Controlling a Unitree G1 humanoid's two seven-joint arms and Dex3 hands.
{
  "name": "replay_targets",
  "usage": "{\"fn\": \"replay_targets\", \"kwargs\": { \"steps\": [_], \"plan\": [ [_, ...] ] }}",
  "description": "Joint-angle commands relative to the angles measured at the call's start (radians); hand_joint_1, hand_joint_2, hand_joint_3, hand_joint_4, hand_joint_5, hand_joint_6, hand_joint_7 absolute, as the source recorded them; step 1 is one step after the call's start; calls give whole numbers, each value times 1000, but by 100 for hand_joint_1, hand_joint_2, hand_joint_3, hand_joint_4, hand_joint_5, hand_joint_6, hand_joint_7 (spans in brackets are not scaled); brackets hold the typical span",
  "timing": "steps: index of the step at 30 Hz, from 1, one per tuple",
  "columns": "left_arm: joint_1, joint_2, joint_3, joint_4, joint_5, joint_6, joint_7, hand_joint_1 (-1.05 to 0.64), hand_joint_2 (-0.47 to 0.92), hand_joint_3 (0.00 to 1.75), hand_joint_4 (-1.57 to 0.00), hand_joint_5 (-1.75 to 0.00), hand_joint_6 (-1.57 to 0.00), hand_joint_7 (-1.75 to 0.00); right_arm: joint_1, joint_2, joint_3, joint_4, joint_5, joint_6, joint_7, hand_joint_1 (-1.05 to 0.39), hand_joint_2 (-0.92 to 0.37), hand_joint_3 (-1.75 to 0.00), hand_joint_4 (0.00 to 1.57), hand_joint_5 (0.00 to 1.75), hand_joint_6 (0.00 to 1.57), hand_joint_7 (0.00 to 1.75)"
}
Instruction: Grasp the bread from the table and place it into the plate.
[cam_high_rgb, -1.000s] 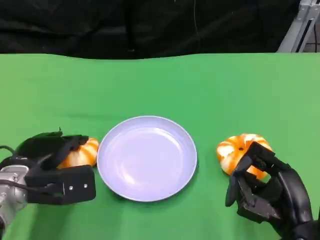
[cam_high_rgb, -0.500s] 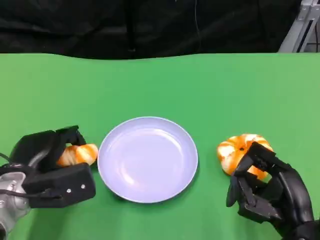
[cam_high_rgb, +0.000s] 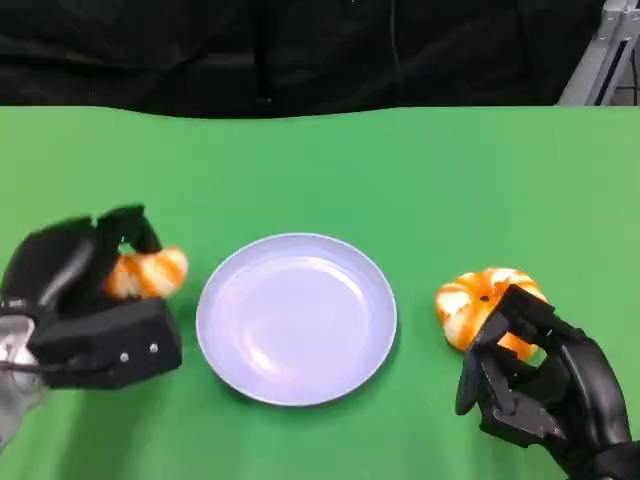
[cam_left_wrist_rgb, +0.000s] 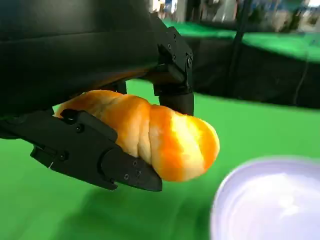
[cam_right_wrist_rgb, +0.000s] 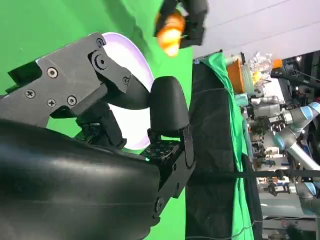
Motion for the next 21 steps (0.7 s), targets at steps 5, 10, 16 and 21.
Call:
{"fn": "replay_targets", "kwargs": {
  "steps": [5,10,16,21],
  "plan": [
    [39,-14,-6,-218,18,-12,-33,3,74,54,-71,-175,-78,-144,-5,-9,-9,10,7,-13,0,-10,-60,-113,84,175,61,175],
    [36,-68,-49,-208,40,-55,-32,1,76,56,-69,-174,-75,-145,-6,-6,-5,13,1,-23,-2,-11,-60,-113,84,175,61,175],
    [27,-144,-92,-197,42,-45,-86,-5,81,52,-66,-175,-64,-159,0,-1,3,-4,-6,-15,-14,-11,-60,-114,84,175,62,175],
    [-6,-198,-101,-96,-17,-92,-180,-4,88,48,-57,-172,-65,-143,4,-1,7,-18,-2,-1,-20,-10,-59,-115,85,175,62,174]
  ]
}}
